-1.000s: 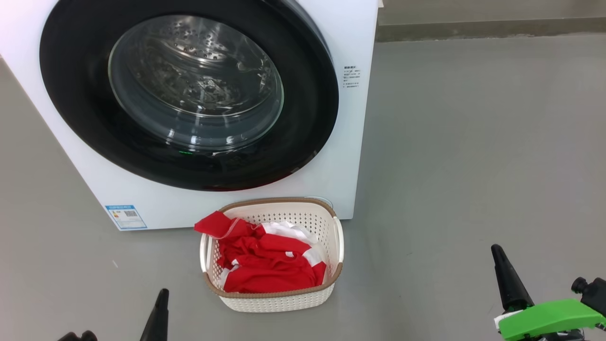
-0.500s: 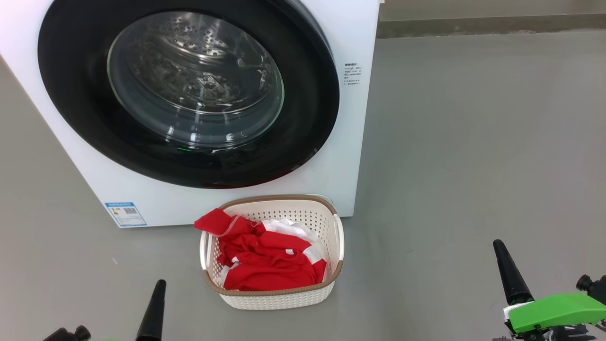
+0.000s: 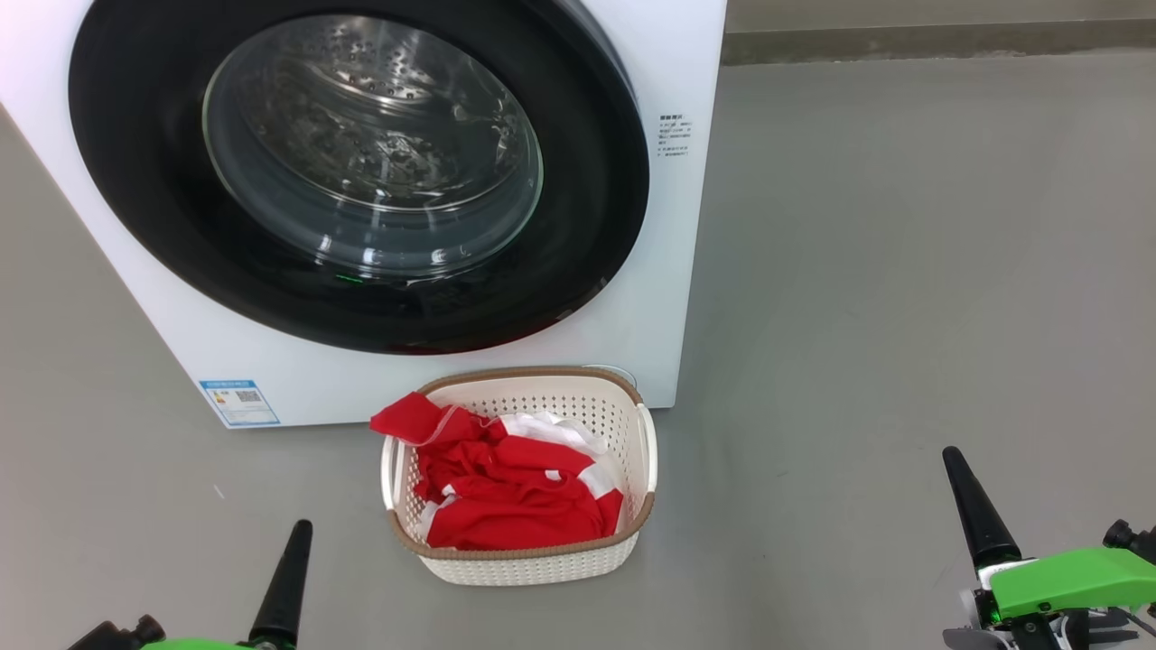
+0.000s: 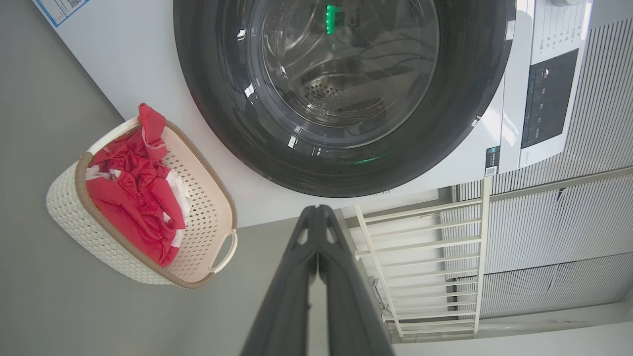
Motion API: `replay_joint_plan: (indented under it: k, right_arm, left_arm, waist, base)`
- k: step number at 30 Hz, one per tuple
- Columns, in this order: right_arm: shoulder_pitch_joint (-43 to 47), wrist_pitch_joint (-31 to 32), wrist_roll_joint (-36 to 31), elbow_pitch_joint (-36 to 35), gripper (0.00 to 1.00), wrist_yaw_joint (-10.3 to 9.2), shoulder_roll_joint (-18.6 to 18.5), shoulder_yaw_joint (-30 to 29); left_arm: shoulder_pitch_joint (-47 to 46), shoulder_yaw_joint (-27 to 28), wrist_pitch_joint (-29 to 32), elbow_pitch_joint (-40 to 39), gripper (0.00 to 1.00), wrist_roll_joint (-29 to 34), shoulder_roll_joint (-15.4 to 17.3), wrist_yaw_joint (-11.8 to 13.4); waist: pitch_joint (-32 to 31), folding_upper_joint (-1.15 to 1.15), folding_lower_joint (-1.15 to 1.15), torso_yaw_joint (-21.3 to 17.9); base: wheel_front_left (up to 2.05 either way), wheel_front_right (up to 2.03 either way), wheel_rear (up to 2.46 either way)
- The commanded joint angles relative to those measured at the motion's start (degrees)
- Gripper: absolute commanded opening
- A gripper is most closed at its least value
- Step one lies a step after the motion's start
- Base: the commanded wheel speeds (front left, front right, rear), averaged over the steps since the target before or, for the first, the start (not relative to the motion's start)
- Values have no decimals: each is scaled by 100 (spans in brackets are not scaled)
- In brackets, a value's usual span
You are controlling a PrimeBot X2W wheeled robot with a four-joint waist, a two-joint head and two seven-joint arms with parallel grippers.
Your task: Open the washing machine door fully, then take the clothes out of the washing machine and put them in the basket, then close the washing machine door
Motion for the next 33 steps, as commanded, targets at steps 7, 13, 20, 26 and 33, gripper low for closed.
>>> replay_joint_plan:
  k: [7,13,20,26,33]
  right_arm:
    - [-392,145,618,-83,0,-3,-104,38]
    - [-444,232,955,-55,0,-4,-108,17]
    - [-518,353,1426,-16,0,-5,-113,-13]
    - [-555,417,1663,4,0,-5,-113,-31]
    - [-556,424,1656,5,0,-5,-107,-39]
  left_arm:
    - [-318,248,156,-85,0,-546,84,-127]
    - [-365,291,238,-66,0,-861,88,-155]
    - [-430,352,354,-39,0,-1300,92,-195]
    - [-463,383,412,-26,0,-1524,95,-215]
    - [-463,383,412,-26,0,-1524,95,-215]
  waist:
    - [27,0,-1,5]
    - [44,0,-1,8]
    - [69,0,-1,12]
    - [82,0,-1,14]
    - [82,0,-1,15]
  base:
    - [0,0,0]
    - [0,0,0]
    - [0,0,0]
    - [0,0,0]
    - [0,0,0]
